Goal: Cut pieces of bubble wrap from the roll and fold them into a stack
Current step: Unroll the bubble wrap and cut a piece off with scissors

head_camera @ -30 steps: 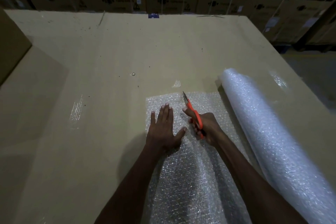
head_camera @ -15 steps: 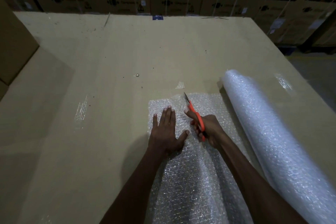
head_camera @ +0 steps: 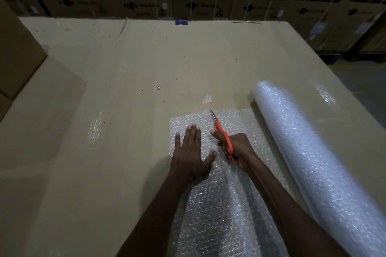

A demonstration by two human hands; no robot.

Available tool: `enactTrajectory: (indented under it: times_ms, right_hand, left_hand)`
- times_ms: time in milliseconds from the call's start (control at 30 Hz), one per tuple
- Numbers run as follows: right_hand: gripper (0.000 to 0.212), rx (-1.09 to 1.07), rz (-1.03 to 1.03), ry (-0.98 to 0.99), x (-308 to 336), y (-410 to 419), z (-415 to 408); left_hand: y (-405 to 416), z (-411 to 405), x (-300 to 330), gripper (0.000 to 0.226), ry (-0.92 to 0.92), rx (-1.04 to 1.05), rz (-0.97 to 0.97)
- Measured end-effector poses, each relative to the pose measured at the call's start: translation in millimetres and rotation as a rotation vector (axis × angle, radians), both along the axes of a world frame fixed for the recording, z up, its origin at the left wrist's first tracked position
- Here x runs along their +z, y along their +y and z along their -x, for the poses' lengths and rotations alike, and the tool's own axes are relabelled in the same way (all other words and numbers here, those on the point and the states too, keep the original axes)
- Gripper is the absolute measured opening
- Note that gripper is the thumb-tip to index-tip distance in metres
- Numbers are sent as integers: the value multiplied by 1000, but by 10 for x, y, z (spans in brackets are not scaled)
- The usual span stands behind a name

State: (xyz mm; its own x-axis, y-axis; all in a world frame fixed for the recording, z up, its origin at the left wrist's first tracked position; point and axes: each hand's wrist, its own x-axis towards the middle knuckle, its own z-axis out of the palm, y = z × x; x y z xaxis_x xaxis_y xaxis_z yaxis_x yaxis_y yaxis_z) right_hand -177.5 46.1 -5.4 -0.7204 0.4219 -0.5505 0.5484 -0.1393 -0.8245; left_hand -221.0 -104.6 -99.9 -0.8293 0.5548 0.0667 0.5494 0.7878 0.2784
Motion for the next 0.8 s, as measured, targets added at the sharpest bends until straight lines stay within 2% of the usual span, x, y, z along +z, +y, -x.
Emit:
enactTrajectory:
  times_ms: [333,800]
  right_hand:
    - [52,58,53,-18,71,-12,-116]
    - [42,-14,37,16,4,-64,16]
  left_hand:
    - [-30,-25,-21,94,24,-2,-18]
    - [-38,-32,-53,91,81,-4,-54]
